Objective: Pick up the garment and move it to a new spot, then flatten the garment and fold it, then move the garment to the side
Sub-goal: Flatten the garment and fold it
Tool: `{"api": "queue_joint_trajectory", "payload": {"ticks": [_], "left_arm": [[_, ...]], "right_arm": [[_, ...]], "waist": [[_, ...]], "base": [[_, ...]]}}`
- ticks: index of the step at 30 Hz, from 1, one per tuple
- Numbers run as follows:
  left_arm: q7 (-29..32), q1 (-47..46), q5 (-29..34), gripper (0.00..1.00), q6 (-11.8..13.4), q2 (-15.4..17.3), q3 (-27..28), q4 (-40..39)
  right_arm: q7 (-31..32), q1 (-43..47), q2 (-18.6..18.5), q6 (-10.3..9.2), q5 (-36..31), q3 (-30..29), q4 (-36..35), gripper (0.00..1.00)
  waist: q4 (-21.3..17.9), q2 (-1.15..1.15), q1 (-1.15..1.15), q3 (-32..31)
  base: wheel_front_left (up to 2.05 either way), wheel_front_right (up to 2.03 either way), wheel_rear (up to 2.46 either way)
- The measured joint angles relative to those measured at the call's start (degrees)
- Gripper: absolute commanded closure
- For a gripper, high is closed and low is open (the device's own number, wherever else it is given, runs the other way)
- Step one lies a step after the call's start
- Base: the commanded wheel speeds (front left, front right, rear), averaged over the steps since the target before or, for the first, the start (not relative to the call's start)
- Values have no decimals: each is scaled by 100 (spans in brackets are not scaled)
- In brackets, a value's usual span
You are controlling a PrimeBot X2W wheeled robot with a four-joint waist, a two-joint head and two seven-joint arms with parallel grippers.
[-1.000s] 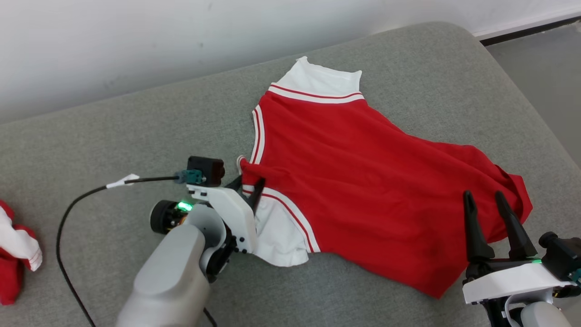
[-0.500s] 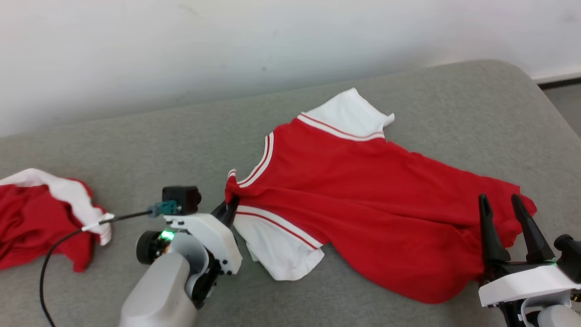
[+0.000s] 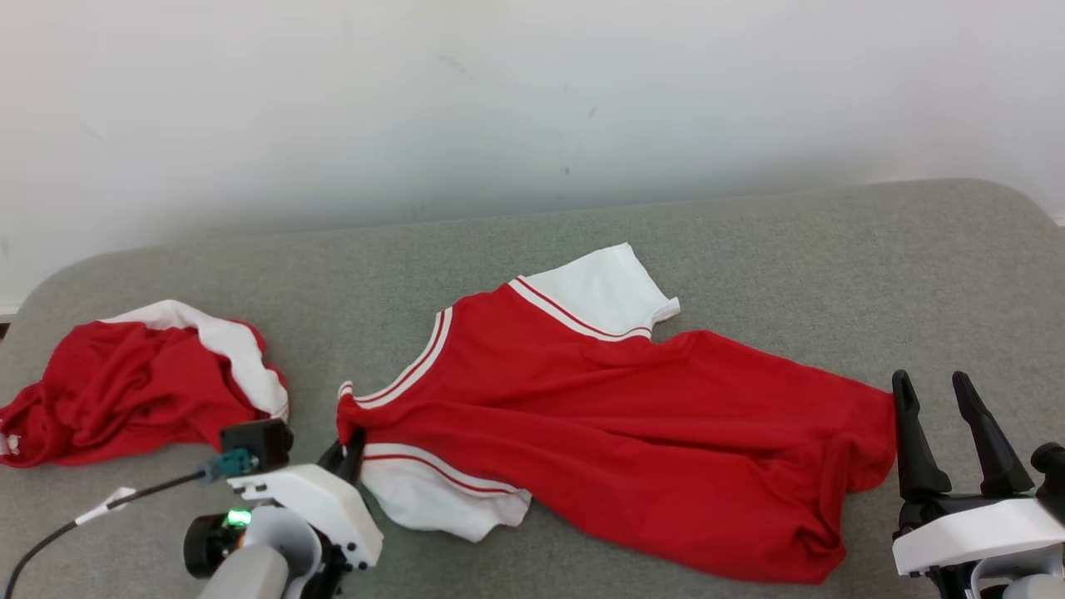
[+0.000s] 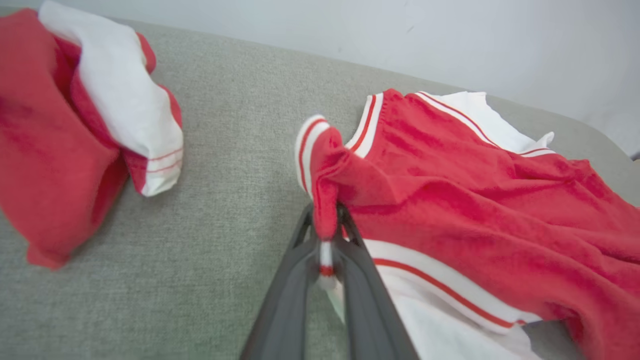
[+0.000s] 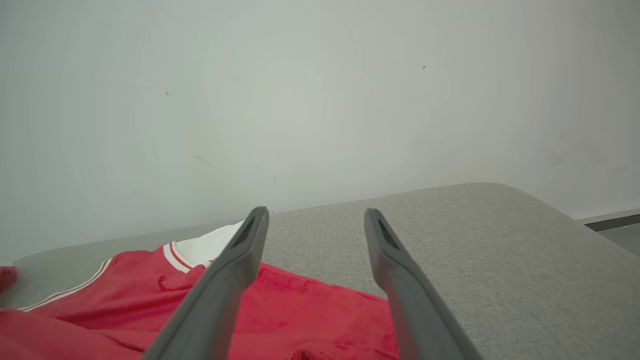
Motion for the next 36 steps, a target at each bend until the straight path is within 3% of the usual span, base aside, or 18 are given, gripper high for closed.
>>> {"api": "queue_joint_trajectory", "payload": {"ticks": [7,17,24,36], "left_arm": [[-352,411,51,0,18,-23,-112,-865],[-992,1277,324,0,401,22,-120,-2306],[-1084,1451,456,0,417,-9,-240,-2843],[-1036,1284,456,0,369,-16,-343,-2828]], "right_arm": [[53,43,-8,0,26,-51,38,0],[353,20,-140,-1,-4,-277,318,0],[1251,-556,-243,0,205,-372,1118,0],[2353,-1738,-314,-1,367,-719,3082,0]], "waist": [[-39,0,0,-81],[-107,0,0,-124],[19,0,0,130],[414,0,0,629]], "base": [[0,0,0],[0,0,0],[0,0,0],[0,0,0]]}}
